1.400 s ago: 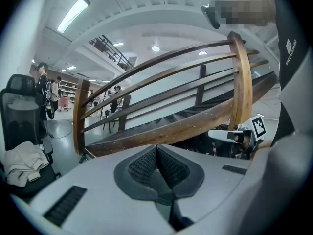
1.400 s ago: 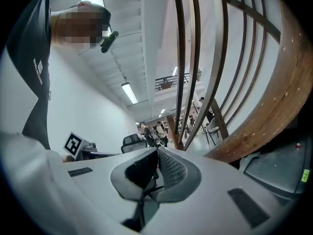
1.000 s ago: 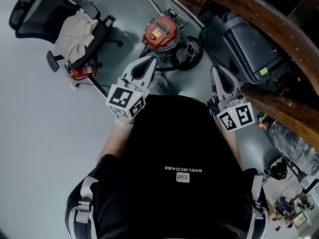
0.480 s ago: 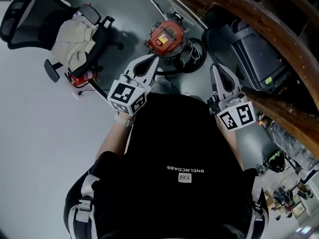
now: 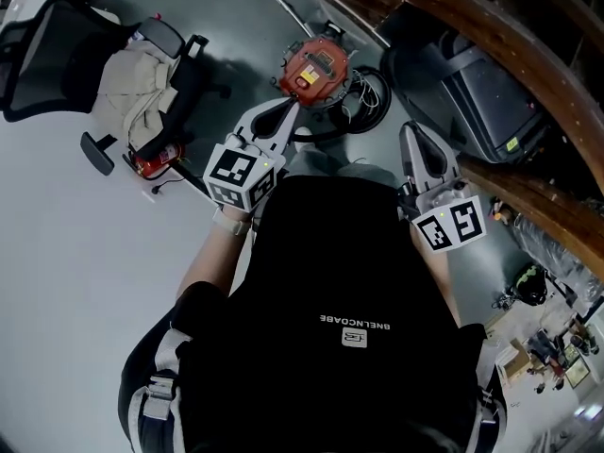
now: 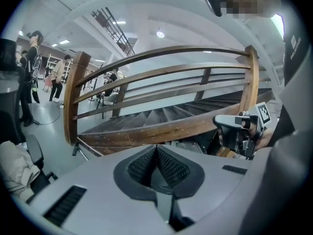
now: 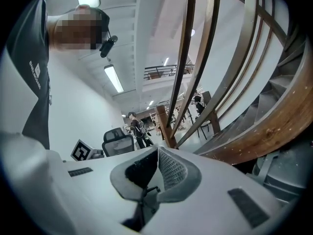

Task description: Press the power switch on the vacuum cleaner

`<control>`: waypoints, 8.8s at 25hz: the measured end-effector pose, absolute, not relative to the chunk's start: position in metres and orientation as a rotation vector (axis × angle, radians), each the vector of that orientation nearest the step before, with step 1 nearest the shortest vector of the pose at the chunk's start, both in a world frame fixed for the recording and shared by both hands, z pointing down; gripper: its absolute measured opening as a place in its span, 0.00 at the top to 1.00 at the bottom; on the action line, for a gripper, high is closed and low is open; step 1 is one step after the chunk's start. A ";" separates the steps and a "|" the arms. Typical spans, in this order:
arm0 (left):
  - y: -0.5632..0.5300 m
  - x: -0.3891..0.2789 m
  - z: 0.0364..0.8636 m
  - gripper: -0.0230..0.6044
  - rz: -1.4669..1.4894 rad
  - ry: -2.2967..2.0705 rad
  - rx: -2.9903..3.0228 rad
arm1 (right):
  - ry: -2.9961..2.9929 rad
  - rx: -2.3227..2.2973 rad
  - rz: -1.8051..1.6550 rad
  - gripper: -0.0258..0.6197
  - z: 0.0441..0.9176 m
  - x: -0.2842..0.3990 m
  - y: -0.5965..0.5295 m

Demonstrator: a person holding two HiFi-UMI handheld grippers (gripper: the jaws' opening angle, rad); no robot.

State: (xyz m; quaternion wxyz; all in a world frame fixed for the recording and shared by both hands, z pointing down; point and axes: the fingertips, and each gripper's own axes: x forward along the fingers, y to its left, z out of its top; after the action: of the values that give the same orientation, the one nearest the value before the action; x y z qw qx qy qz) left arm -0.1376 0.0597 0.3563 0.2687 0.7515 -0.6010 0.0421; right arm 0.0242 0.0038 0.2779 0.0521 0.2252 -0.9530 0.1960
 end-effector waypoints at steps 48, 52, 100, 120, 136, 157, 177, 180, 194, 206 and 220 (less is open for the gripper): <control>-0.039 -0.137 0.757 0.94 0.843 -1.269 1.731 | -2.508 0.911 0.646 0.91 0.371 0.110 -0.022; -0.038 -0.138 0.787 0.94 0.880 -1.259 1.709 | -2.471 0.943 0.687 0.91 0.386 0.115 -0.017; -0.037 -0.150 0.987 0.94 1.080 -1.107 1.561 | -2.256 1.070 0.971 0.91 0.480 0.115 0.003; -0.027 -0.137 0.943 0.94 1.089 -1.020 1.533 | -2.338 1.129 0.996 0.91 0.449 0.128 0.012; -0.042 -0.127 0.812 0.94 1.065 -1.079 1.700 | -2.507 1.131 0.971 0.91 0.398 0.133 0.004; -0.040 -0.107 0.515 0.94 0.732 -1.333 1.960 | -2.766 0.858 0.848 0.91 0.336 0.093 -0.013; 0.009 -0.135 0.318 0.94 0.364 -1.771 1.933 | -2.982 0.308 0.648 0.92 0.269 -0.005 -0.046; 0.014 -0.136 0.302 0.94 0.317 -1.825 1.910 | -3.004 0.229 0.622 0.91 0.259 -0.017 -0.051; 0.033 -0.144 0.266 0.94 0.201 -2.021 1.821 | -3.070 -0.071 0.527 0.91 0.226 -0.064 -0.042; 0.042 -0.144 0.267 0.94 0.175 -2.055 1.782 | -3.062 -0.142 0.486 0.92 0.222 -0.070 -0.029; 0.039 -0.135 0.269 0.94 0.184 -2.032 1.796 | -3.061 -0.110 0.485 0.92 0.223 -0.058 -0.037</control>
State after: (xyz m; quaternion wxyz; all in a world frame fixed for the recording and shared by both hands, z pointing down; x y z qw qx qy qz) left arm -0.1351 0.0391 0.2687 0.2103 0.6459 -0.7309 0.0661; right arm -0.0579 -0.0368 0.2234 0.0201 -0.0355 -0.9869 0.1563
